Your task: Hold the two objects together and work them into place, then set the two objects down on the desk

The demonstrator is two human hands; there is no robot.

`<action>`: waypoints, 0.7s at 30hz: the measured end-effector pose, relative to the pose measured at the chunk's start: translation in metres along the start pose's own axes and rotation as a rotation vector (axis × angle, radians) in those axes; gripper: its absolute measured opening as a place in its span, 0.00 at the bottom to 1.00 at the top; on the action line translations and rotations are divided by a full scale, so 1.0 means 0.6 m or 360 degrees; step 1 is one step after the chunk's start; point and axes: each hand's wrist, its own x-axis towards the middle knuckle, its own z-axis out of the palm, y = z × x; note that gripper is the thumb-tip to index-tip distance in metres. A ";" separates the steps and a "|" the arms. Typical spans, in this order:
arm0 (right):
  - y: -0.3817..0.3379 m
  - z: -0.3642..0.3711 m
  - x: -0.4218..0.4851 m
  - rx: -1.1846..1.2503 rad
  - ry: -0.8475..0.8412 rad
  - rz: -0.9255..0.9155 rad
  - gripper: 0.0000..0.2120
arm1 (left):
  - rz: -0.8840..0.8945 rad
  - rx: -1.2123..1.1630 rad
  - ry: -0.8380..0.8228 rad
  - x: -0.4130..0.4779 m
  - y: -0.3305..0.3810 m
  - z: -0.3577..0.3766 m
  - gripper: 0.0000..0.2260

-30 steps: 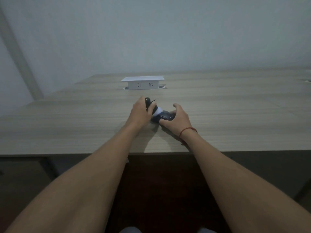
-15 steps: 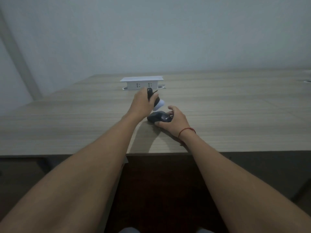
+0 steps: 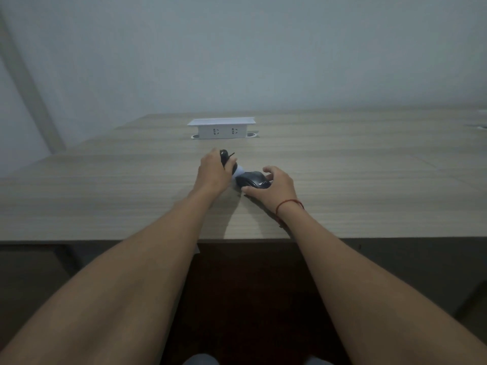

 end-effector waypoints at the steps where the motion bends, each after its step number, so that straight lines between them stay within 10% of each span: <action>1: 0.000 0.001 -0.001 -0.0001 0.0033 0.0008 0.36 | -0.0016 -0.0136 0.0033 -0.003 0.005 0.002 0.12; 11: -0.004 -0.009 -0.009 0.0102 0.0102 -0.0023 0.13 | -0.0259 -0.0094 0.0207 -0.018 0.024 0.017 0.15; 21: -0.002 -0.009 0.000 0.0071 0.0232 0.0011 0.20 | -0.0356 -0.0185 0.0186 -0.028 0.019 0.037 0.12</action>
